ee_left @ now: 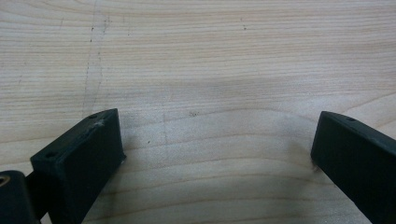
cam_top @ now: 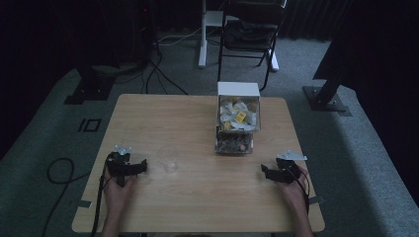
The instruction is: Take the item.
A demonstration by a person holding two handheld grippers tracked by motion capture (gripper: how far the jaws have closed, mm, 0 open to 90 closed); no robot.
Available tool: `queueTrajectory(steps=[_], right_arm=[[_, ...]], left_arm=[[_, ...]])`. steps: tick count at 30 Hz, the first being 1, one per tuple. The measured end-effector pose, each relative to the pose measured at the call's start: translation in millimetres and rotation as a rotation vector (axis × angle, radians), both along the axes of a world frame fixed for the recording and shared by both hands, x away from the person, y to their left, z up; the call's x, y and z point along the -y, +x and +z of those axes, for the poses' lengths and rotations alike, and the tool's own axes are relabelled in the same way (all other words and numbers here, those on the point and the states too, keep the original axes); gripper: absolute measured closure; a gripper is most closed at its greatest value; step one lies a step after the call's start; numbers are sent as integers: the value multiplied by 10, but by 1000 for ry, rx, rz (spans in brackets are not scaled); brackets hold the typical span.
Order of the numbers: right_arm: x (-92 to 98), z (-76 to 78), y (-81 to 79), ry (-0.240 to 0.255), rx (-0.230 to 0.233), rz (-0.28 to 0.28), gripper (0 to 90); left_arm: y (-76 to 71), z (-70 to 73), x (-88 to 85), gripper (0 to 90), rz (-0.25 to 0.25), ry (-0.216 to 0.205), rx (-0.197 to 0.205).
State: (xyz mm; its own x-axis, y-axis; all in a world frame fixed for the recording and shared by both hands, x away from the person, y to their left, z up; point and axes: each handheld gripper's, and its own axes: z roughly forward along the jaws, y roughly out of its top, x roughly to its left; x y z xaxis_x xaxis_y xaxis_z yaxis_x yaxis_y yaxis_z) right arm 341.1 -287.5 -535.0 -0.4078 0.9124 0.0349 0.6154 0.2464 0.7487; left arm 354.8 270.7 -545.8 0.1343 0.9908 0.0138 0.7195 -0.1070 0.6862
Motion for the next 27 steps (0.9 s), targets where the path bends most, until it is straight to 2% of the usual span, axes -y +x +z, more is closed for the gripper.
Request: queueTrajectory(steps=[4,27], right_arm=[[-20,58,-23,21,14,9,286],[-151,265,-94,18,79,48,293]], left_arm=[[0,0,0,28,0,0,0],[0,0,0,28,0,0,0]])
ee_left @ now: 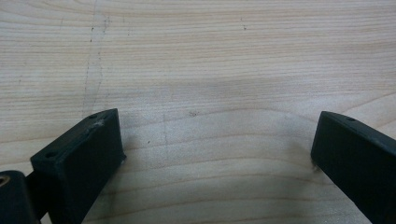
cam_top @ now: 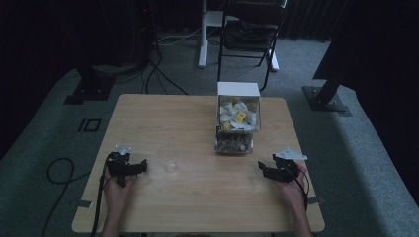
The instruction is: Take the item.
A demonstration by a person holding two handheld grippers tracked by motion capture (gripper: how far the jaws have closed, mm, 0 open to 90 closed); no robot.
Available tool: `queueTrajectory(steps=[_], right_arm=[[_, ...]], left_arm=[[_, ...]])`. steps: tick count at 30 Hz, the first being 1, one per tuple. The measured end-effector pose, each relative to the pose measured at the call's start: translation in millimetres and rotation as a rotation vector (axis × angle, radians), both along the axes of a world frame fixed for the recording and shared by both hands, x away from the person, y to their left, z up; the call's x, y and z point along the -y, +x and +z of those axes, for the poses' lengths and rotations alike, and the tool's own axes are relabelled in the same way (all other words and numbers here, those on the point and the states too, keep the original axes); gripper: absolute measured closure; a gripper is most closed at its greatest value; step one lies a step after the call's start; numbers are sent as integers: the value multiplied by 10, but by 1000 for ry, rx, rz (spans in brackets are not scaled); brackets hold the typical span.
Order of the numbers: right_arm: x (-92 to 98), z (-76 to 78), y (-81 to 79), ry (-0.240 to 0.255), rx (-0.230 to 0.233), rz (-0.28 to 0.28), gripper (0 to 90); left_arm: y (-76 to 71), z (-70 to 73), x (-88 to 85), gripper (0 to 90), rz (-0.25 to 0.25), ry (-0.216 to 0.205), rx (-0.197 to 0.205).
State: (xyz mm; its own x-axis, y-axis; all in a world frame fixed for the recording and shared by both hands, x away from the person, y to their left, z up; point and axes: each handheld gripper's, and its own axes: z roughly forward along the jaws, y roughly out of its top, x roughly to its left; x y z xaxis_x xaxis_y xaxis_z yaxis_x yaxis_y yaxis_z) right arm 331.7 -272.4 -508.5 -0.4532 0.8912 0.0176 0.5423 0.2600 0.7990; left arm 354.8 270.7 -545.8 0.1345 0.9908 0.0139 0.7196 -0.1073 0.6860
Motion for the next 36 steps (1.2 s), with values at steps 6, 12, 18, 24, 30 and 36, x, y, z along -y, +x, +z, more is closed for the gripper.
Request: queueTrajectory(steps=[6,12,18,24,30,36], right_arm=[[-33,38,-15,-1,11,13,294],[-96,102,-41,-5,29,34,294],[-149,139,-55,-8,41,49,294],[-206,169,-60,-6,48,68,303],[-251,194,-71,-5,60,90,334],[-321,204,-79,-12,71,123,366]], left_arm=[[0,0,0,28,0,0,0],[0,0,0,28,0,0,0],[0,0,0,28,0,0,0],[0,0,0,28,0,0,0],[0,0,0,28,0,0,0],[0,0,0,28,0,0,0]])
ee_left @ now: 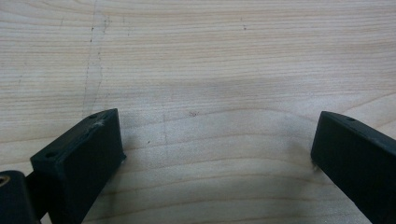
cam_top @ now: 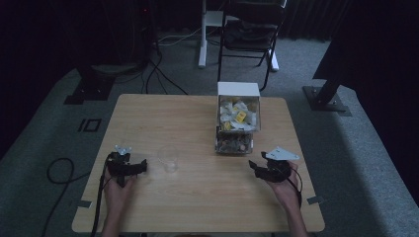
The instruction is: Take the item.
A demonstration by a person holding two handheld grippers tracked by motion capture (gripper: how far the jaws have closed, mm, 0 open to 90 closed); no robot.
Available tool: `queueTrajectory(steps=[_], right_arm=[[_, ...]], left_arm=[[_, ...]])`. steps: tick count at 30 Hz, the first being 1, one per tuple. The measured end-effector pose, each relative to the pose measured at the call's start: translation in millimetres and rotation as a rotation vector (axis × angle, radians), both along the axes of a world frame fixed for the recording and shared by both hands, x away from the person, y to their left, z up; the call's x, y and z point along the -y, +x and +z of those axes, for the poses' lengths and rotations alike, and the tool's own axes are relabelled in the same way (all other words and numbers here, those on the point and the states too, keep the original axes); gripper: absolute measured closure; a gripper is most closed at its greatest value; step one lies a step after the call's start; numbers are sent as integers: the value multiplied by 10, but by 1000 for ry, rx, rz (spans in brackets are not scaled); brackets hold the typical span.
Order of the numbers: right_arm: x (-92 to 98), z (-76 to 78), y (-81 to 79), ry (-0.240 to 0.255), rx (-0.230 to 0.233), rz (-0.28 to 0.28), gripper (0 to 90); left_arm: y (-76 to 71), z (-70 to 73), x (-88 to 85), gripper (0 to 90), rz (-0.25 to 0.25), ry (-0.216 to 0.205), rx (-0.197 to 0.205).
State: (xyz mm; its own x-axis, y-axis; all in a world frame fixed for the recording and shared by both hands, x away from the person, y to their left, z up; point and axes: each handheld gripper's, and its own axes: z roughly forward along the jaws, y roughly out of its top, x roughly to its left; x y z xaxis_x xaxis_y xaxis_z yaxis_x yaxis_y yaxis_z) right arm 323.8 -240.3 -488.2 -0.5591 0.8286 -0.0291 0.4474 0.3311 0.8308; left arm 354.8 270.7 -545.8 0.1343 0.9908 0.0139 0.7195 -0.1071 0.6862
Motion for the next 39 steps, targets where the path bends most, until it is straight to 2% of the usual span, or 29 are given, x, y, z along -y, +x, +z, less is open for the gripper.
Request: queueTrajectory(steps=[11,21,31,39], right_arm=[[-128,30,-27,-10,23,40,406],[-276,105,18,-32,46,94,441],[-334,164,82,-21,66,109,453],[-392,155,126,-26,70,119,453]], left_arm=[[0,0,0,28,0,0,0],[0,0,-1,28,-1,0,0],[0,0,-1,28,-1,1,0],[0,0,-1,28,-1,0,0]])
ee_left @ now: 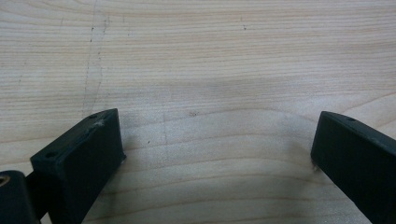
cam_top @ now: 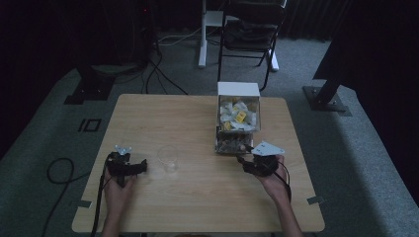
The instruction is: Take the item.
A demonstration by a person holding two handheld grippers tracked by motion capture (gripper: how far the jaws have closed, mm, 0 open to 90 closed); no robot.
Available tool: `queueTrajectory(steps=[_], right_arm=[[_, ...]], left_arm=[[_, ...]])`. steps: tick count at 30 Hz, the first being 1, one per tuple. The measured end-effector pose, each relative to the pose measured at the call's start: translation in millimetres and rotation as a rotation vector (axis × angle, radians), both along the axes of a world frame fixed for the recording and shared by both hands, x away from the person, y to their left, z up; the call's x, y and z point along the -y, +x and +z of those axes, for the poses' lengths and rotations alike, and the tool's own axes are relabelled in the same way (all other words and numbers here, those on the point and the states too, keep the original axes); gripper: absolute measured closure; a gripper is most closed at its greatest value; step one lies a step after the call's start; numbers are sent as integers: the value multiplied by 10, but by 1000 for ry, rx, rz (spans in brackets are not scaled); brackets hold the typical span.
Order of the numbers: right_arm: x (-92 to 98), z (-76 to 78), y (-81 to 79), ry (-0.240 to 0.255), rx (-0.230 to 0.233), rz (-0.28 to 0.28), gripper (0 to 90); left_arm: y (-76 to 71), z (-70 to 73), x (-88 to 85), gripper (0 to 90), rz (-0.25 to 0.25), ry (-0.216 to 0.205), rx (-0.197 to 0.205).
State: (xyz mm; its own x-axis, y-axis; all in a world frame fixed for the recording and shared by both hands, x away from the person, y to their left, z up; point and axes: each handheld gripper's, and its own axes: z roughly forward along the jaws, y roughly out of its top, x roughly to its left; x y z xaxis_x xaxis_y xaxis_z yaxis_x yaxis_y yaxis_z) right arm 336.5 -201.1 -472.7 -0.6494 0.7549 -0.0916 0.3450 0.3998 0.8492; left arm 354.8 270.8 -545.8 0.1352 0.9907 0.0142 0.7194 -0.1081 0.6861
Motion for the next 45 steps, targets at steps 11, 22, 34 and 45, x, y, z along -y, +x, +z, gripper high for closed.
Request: queueTrajectory(steps=[11,22,34,45], right_arm=[[-129,-53,67,3,-6,22,456],[-188,-107,128,5,-26,31,456],[-213,-169,154,-2,-56,53,512],[-187,-160,60,-9,-63,82,543]], left_arm=[[0,0,0,28,0,0,0],[0,0,0,28,0,0,0],[0,0,0,28,0,0,0],[0,0,0,28,0,0,0]])
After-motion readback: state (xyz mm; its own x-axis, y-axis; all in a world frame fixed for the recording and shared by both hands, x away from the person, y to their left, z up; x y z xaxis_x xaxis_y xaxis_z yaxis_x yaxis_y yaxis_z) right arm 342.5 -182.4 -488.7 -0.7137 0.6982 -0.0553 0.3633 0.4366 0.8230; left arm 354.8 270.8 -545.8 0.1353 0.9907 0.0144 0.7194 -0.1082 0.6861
